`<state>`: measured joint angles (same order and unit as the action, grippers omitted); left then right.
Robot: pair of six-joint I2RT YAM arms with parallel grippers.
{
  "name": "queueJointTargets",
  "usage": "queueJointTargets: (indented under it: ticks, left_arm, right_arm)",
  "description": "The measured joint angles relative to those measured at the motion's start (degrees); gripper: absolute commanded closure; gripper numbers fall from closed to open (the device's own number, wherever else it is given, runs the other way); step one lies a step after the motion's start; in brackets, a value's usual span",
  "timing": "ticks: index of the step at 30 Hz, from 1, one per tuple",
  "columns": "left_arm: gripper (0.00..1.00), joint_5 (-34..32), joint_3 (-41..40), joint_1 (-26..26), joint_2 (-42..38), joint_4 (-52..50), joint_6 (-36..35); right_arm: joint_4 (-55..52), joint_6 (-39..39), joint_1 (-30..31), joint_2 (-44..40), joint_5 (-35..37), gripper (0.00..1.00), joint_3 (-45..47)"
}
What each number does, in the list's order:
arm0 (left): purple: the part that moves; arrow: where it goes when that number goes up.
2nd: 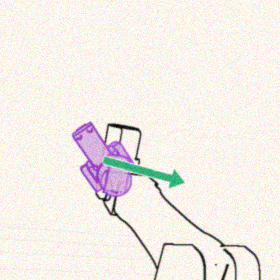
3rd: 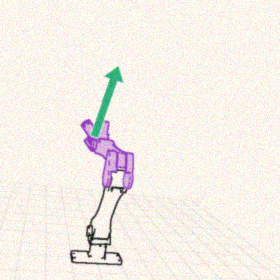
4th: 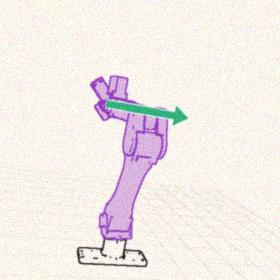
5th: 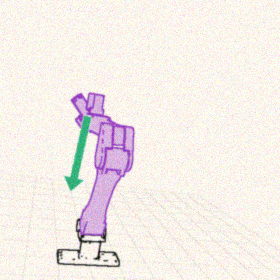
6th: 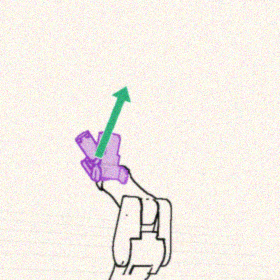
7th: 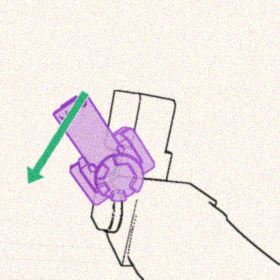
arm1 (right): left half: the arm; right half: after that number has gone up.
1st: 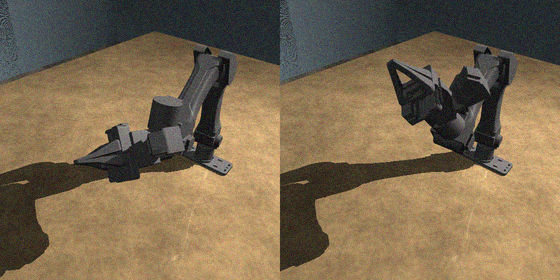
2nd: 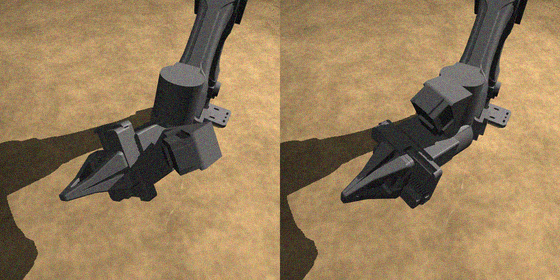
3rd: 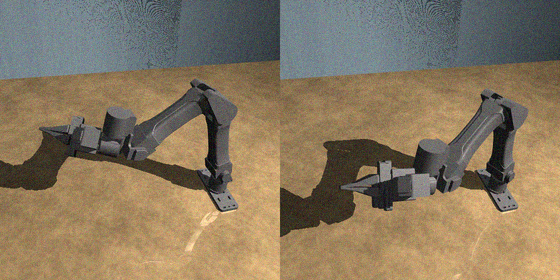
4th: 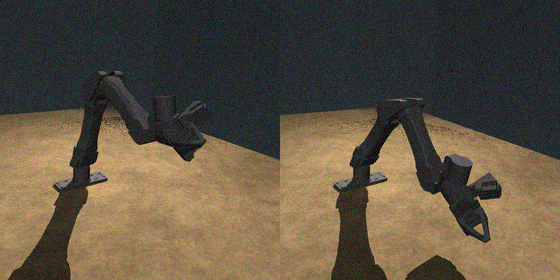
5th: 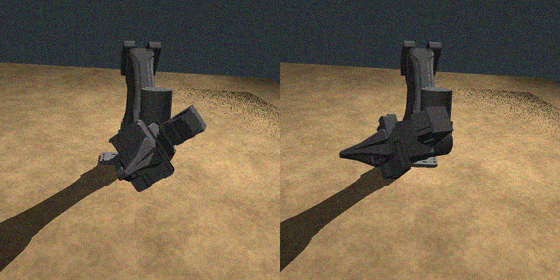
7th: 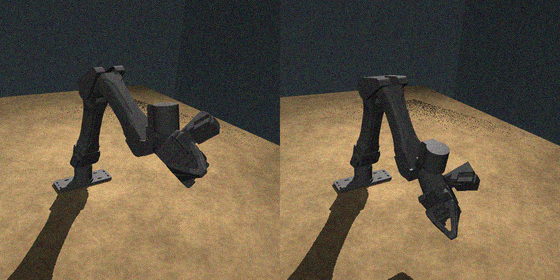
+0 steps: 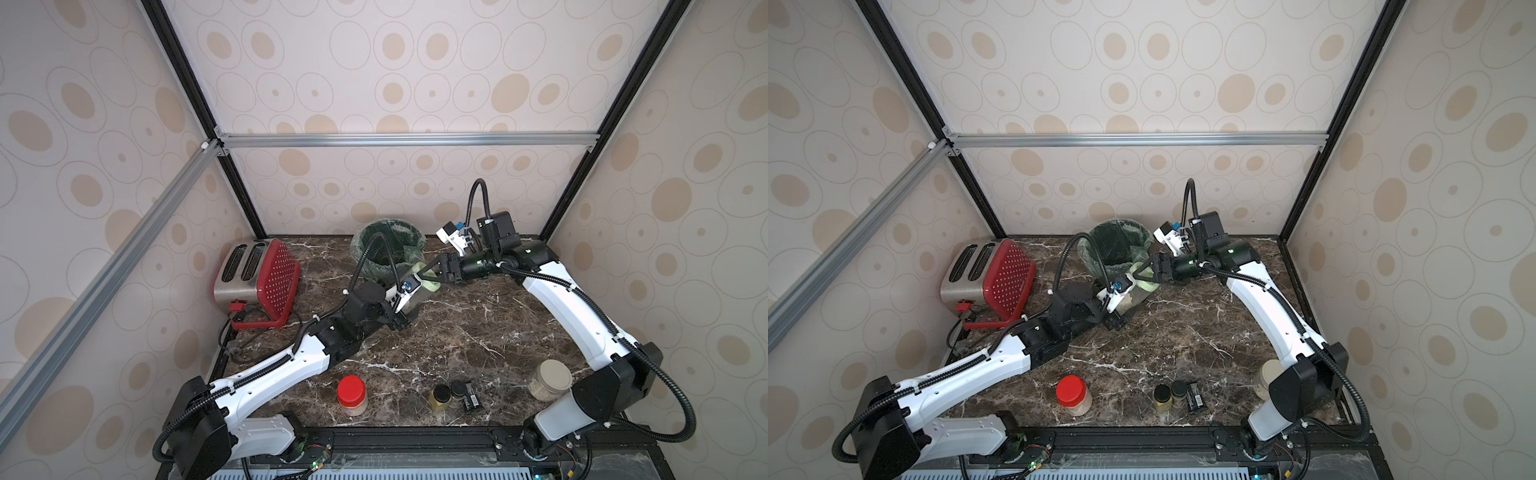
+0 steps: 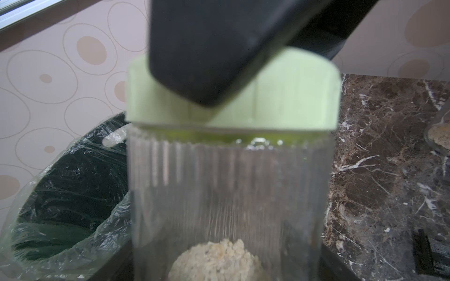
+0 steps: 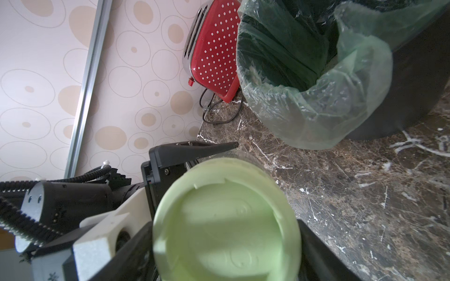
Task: Empty expired oatmeal from jars
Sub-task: Unscrew the lid from the jar.
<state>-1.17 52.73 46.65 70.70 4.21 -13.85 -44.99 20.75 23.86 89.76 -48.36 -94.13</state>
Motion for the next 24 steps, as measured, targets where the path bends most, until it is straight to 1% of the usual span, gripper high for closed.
queueJointTargets:
  ticks: [5, 9, 12, 14, 15, 17, 19, 22, 24]
  left_arm:
    - [1.0, -0.31, 0.0, -0.02, -0.33, -0.02, -0.44]
    - [1.0, -0.44, 0.0, -0.02, -1.33, -0.02, -1.6]
    - [1.0, 0.17, 0.0, -0.02, -2.16, -0.02, -1.88]
    - [1.0, 1.18, 0.02, -0.02, -2.69, 0.0, -1.81]
    - [1.0, 1.75, 0.02, 0.0, -2.91, 0.0, -1.77]
    - [1.0, 2.84, 0.02, 0.02, -3.23, 0.02, -1.55]
    - [1.0, 3.76, 0.02, 0.02, -3.39, 0.07, -1.4]
    - [1.0, 4.81, 0.02, 0.0, -3.39, 0.44, -1.2]
    - [1.0, 4.98, 0.02, 0.0, -3.39, 0.44, -0.98]
  right_arm:
    - [-2.12, -2.58, 0.0, 1.05, -0.81, 0.36, -2.05]
    - [-4.81, -7.78, -0.2, 1.6, -2.6, 0.42, -4.09]
    - [-7.93, -15.85, -0.44, 2.51, -4.55, 0.43, -6.56]
    - [-10.16, -22.73, -0.63, 2.78, -5.6, 0.42, -7.96]
    - [-10.97, -25.53, -0.7, 2.78, -5.99, 0.41, -8.31]
    - [-12.5, -30.93, -0.98, 2.75, -6.91, 0.34, -8.85]
    - [-13.42, -35.6, -1.42, 2.75, -8.04, 0.21, -8.9]
    - [-14.32, -39.82, -2.19, 2.75, -9.53, 0.04, -8.9]
    - [-14.32, -39.8, -2.82, 2.69, -11.04, 0.01, -9.31]
